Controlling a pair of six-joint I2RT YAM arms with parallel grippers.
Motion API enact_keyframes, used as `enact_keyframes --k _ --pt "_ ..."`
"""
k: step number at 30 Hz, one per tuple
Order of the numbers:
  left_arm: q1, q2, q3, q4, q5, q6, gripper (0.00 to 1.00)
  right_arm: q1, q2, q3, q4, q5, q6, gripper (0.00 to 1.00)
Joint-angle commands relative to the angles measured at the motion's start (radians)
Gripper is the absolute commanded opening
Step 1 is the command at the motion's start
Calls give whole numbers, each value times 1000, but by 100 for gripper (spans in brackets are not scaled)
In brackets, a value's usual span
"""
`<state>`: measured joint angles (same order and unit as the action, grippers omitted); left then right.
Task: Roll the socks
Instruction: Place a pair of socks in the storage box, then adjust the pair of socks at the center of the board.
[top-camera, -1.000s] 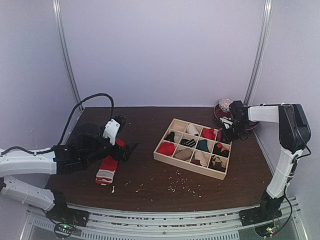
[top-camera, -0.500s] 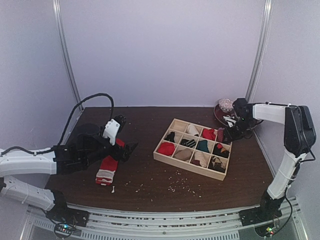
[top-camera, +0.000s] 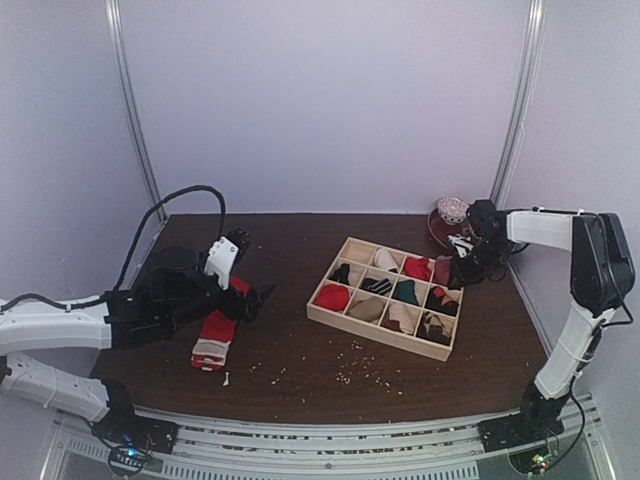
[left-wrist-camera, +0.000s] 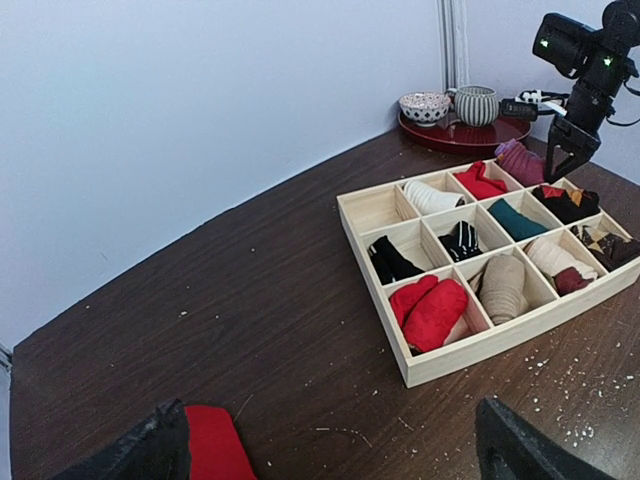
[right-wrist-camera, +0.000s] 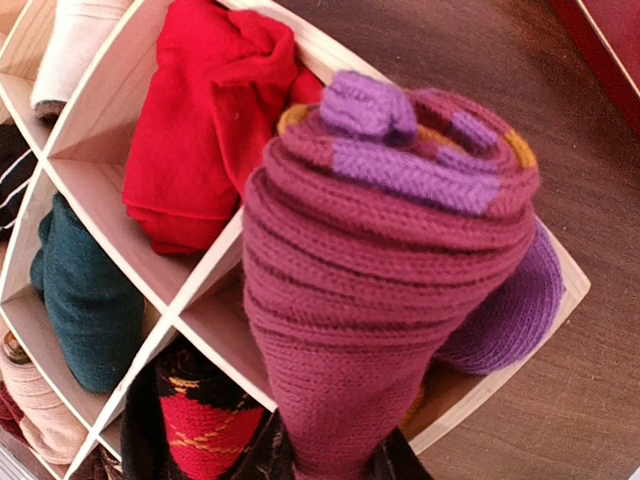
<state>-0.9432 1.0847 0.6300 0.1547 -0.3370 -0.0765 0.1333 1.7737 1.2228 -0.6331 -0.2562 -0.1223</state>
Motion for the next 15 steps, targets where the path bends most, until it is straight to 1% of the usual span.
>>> enact_keyframes --k 1,4,11,15 --pt "6 -16 11 19 -15 13 98 6 74 -91 29 122 44 23" --pt "5 -9 15 18 -14 15 98 6 40 -81 25 104 52 28" --pt "6 -9 19 16 -19 17 98 6 -62 46 -78 117 54 43" --pt "7 -12 16 16 -20 18 98 6 -109 88 -86 67 47 50"
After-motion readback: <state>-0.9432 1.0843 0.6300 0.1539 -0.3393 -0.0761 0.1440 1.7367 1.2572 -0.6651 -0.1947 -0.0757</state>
